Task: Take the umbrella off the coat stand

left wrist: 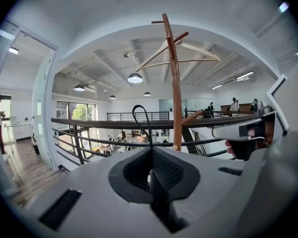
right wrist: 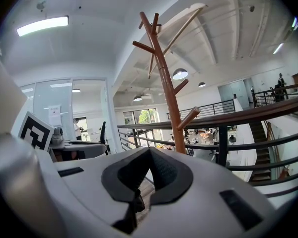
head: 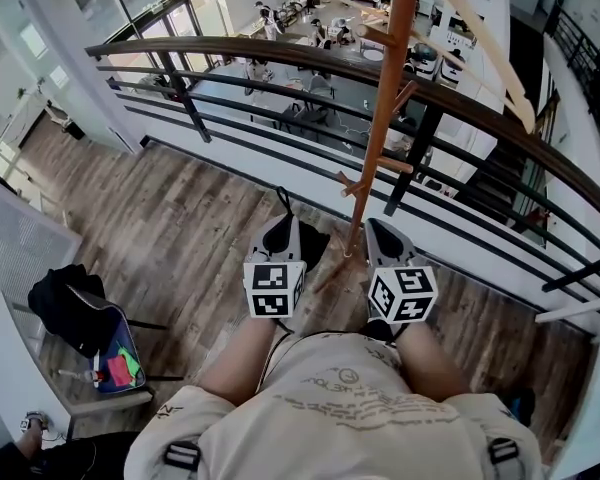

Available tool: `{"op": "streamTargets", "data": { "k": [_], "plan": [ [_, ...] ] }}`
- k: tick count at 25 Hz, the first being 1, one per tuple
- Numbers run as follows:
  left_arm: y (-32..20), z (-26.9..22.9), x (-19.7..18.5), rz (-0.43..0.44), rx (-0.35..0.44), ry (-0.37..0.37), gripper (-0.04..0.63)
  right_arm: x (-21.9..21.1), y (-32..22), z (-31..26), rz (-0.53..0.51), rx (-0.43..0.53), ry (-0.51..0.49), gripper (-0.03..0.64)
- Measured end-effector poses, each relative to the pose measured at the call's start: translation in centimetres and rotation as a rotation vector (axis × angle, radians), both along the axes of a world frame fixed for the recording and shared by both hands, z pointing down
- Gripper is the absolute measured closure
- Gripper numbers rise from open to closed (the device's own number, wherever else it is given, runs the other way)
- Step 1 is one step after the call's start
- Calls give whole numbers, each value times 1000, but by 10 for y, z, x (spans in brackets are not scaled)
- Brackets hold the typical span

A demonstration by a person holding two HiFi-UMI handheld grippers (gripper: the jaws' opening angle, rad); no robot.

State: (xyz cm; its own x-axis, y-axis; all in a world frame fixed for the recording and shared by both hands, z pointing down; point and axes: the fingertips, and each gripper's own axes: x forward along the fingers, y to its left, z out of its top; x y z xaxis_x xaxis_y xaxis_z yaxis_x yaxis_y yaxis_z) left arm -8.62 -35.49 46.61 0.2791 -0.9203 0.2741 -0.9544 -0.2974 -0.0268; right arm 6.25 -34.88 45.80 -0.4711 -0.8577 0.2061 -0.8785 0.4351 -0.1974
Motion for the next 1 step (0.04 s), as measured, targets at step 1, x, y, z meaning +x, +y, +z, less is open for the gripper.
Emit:
{"op": "streamTargets", "data": {
  "k": [1],
  "plan": [
    [0,0,1,1,-1,0,586,1,0,1,1,-1,0,614]
  ]
}}
